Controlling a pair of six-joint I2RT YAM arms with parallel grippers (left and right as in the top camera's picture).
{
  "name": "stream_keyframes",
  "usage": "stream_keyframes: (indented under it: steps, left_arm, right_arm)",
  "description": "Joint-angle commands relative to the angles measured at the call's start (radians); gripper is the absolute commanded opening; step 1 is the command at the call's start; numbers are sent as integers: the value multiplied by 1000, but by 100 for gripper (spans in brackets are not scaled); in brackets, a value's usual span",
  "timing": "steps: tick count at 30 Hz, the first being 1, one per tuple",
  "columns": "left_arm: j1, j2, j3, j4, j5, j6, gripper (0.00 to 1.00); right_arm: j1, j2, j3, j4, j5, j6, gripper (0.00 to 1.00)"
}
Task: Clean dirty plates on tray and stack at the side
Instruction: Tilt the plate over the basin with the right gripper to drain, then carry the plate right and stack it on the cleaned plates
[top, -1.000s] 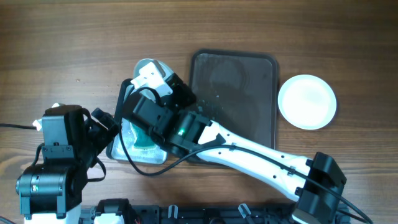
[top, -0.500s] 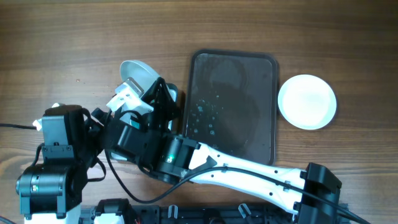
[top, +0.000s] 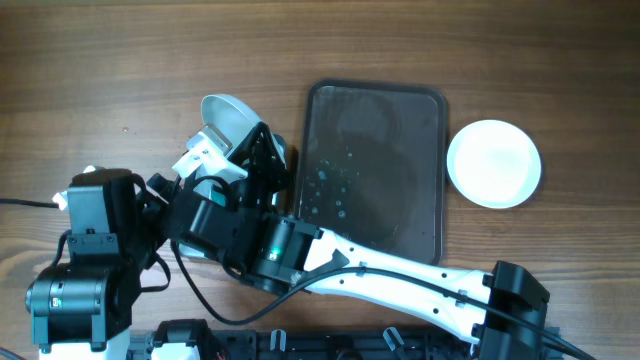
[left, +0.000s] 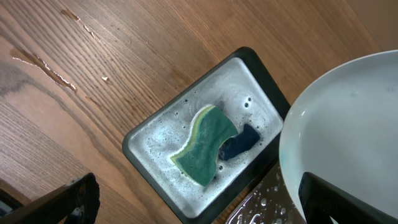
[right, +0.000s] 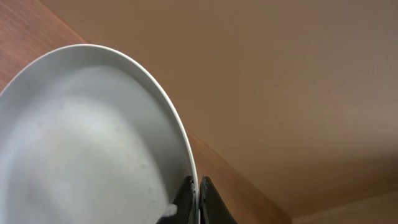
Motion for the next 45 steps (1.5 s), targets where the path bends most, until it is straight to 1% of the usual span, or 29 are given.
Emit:
stream_keyframes:
  steps: [1, 7, 9, 11, 12, 13, 14, 15, 18, 19, 23, 24, 26, 29, 31, 32, 35, 38, 41, 45]
  left_arm:
    - [7, 0, 14, 0, 8, 5, 100]
    - [8, 0, 14, 0, 8, 5, 100]
    - [8, 0, 14, 0, 8, 5, 100]
    - [8, 0, 14, 0, 8, 5, 100]
    - [8, 0, 14, 0, 8, 5, 100]
    - [8, 0, 14, 0, 8, 5, 100]
    - [8, 0, 14, 0, 8, 5, 100]
    - [8, 0, 14, 0, 8, 5, 100]
    - [8, 0, 14, 0, 8, 5, 100]
    - [8, 0, 14, 0, 8, 5, 100]
    - [8, 0, 14, 0, 8, 5, 100]
    - [8, 0, 14, 0, 8, 5, 100]
    - [8, 0, 14, 0, 8, 5, 100]
    - [8, 0, 14, 0, 8, 5, 100]
    - [8, 0, 14, 0, 8, 5, 100]
    - [8, 0, 14, 0, 8, 5, 100]
    - [8, 0, 14, 0, 8, 5, 100]
    - [8, 0, 14, 0, 8, 5, 100]
    - [8, 0, 14, 1, 8, 5, 100]
    - [8, 0, 14, 0, 8, 5, 100]
  right_arm:
    - [-1, -16, 20, 6, 29, -3, 4]
    - [-10, -16, 20, 6, 29, 2, 4]
    - [-46, -16, 19, -2, 28, 66, 4]
    - [-103, -16, 16, -64, -33, 235, 4]
    - [-129, -16, 16, -107, -104, 310, 4]
    - [-175, -16, 16, -174, -278, 419, 4]
    - [-226, -16, 16, -220, -497, 497, 4]
    - [-269, -16, 16, -241, -679, 529, 4]
    - [-401, -32, 16, -256, -1138, 549, 4]
    - [-447, -47, 16, -252, -1239, 549, 4]
    - [-628, -129, 16, -248, -1482, 558, 4]
    - [-692, -164, 16, -254, -1538, 586, 4]
    - [-800, -217, 16, -286, -1587, 615, 4]
    - [-953, -268, 16, -369, -1593, 629, 4]
    - [-1085, -283, 16, -464, -1592, 625, 4]
    - [-1127, -283, 16, -497, -1592, 618, 4]
    - [-1315, -254, -7, -605, -1591, 487, 4]
    - [-1450, -224, -87, -610, -1588, 451, 4]
    - [-1566, -187, -203, -588, -1588, 484, 4]
    - [-1666, -163, -336, -531, -1587, 512, 4]
